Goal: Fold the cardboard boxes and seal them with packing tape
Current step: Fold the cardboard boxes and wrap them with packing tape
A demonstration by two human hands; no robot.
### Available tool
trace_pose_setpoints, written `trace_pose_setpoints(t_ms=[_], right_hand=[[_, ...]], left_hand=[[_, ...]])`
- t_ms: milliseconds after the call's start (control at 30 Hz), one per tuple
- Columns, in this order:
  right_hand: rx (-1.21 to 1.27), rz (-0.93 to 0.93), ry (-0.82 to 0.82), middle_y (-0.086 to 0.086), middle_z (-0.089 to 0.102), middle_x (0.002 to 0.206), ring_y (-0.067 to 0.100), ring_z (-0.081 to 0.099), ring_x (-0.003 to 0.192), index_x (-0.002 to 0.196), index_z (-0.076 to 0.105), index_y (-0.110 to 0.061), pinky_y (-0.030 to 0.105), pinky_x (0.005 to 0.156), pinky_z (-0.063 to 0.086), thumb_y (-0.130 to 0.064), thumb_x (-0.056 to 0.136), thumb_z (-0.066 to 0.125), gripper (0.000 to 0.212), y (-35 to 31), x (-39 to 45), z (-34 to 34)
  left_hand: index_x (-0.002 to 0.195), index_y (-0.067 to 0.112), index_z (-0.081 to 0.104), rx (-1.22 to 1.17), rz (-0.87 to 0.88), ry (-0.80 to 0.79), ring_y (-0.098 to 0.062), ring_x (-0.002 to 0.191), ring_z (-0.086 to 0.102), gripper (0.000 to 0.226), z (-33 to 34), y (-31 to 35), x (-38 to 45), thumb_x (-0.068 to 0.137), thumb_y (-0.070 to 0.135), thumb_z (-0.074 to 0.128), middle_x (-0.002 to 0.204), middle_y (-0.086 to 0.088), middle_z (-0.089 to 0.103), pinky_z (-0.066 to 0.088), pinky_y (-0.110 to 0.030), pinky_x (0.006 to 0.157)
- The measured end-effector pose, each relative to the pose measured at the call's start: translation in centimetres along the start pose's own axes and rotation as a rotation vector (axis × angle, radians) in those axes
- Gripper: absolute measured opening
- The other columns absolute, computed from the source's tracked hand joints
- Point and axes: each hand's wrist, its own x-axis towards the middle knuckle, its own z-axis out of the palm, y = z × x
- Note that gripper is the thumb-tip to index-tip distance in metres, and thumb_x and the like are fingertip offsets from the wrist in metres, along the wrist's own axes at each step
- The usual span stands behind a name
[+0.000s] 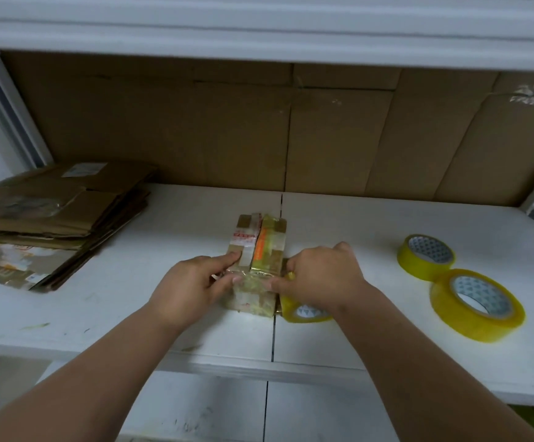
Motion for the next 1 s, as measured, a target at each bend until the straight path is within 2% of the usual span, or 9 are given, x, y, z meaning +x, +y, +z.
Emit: trace_pose_setpoints(t_ms=[100, 200, 333, 433, 567, 700, 767, 900, 1000], right_hand=[[-0.067, 0.034, 0.028, -0.012, 0.051, 0.065, 0.01, 0.044, 0.065, 0.092, 0.067, -0.035, 0.041, 0.077, 0.023, -0.081, 0.083, 0.027, 0.062, -0.6, -0.3, 0.2], [-0.096, 0.066, 0.072, -0.011, 0.048, 0.061, 0.011, 0.045, 0.064, 0.093, 0.066, -0.035, 0.041, 0.077, 0.023, -0.08, 0.084, 0.027, 0.06, -1.2, -0.7, 0.3], [-0.112, 0.108, 0.1, -0.01, 0.047, 0.06, 0.016, 0.05, 0.068, 0.09, 0.064, -0.035, 0.04, 0.076, 0.023, -0.085, 0.078, 0.021, 0.067, -1.8, -1.0, 0.4], [-0.076, 0.113, 0.08, -0.01, 0.049, 0.061, 0.014, 0.051, 0.069, 0.086, 0.064, -0.034, 0.039, 0.076, 0.024, -0.082, 0.081, 0.029, 0.058, -1.6, -1.1, 0.3], [0.024, 0.068, -0.005, -0.012, 0.053, 0.065, 0.011, 0.05, 0.074, 0.082, 0.057, -0.036, 0.039, 0.083, 0.024, -0.075, 0.088, 0.037, 0.044, -0.3, -1.3, -0.2], [0.083, 0.061, -0.094, -0.01, 0.061, 0.085, 0.014, 0.055, 0.091, 0.102, 0.064, -0.035, 0.039, 0.084, 0.021, -0.047, 0.093, 0.037, 0.031, -0.1, -1.1, -0.9], [0.044, 0.061, -0.078, -0.012, 0.055, 0.077, 0.015, 0.052, 0.084, 0.098, 0.064, -0.037, 0.041, 0.086, 0.023, -0.045, 0.09, 0.038, 0.029, -0.7, -1.0, -1.0], [0.006, 0.104, -0.003, -0.013, 0.049, 0.063, 0.012, 0.046, 0.068, 0.083, 0.061, -0.038, 0.039, 0.081, 0.026, -0.061, 0.087, 0.036, 0.034, -1.2, -1.2, -0.3], [-0.034, 0.138, 0.091, -0.011, 0.048, 0.058, 0.012, 0.047, 0.063, 0.067, 0.052, -0.03, 0.038, 0.078, 0.026, -0.06, 0.085, 0.034, 0.039, -1.5, -1.7, 0.5]], left_hand=[[0.13, 0.028, 0.065, -0.038, -0.012, 0.013, -0.014, 0.092, 0.065, 0.043, -0.1, -0.1, 0.4, 0.089, 0.039, 0.07, 0.114, 0.003, 0.071, 0.049, -0.023, 0.081], [0.124, 0.023, 0.069, 0.006, 0.019, 0.021, -0.014, 0.085, 0.058, 0.045, -0.3, 0.2, 1.1, 0.083, 0.041, 0.075, 0.104, 0.004, 0.057, 0.052, -0.029, 0.077], [0.115, 0.021, 0.07, 0.078, 0.028, 0.008, -0.012, 0.08, 0.054, 0.049, 0.0, 1.4, 2.0, 0.076, 0.052, 0.077, 0.098, 0.005, 0.051, 0.046, -0.026, 0.07], [0.116, 0.018, 0.071, 0.035, 0.024, 0.01, -0.013, 0.079, 0.052, 0.045, 0.1, 1.4, 1.8, 0.079, 0.044, 0.078, 0.094, 0.004, 0.053, 0.04, -0.021, 0.067], [0.133, 0.024, 0.063, -0.252, -0.093, -0.063, -0.005, 0.081, 0.055, 0.044, -0.1, -0.2, 0.8, 0.09, 0.027, 0.071, 0.091, 0.007, 0.058, 0.037, -0.004, 0.068], [0.133, 0.037, 0.058, -0.699, -0.263, -0.238, -0.002, 0.105, 0.063, 0.038, -0.5, -0.8, 0.5, 0.099, 0.019, 0.058, 0.118, 0.017, 0.065, 0.047, -0.01, 0.088], [0.128, 0.038, 0.061, -0.845, -0.307, -0.286, 0.003, 0.107, 0.064, 0.037, -0.7, -0.8, 0.5, 0.101, 0.013, 0.054, 0.125, 0.021, 0.062, 0.05, -0.016, 0.093], [0.131, 0.037, 0.059, -0.642, -0.243, -0.268, -0.004, 0.106, 0.063, 0.039, -0.9, -0.7, 0.7, 0.102, 0.013, 0.052, 0.119, 0.019, 0.063, 0.047, -0.016, 0.094], [0.14, 0.026, 0.053, -0.292, -0.127, -0.205, -0.006, 0.093, 0.055, 0.04, -0.7, -0.3, 1.1, 0.103, 0.015, 0.049, 0.099, 0.014, 0.057, 0.036, -0.001, 0.078]])
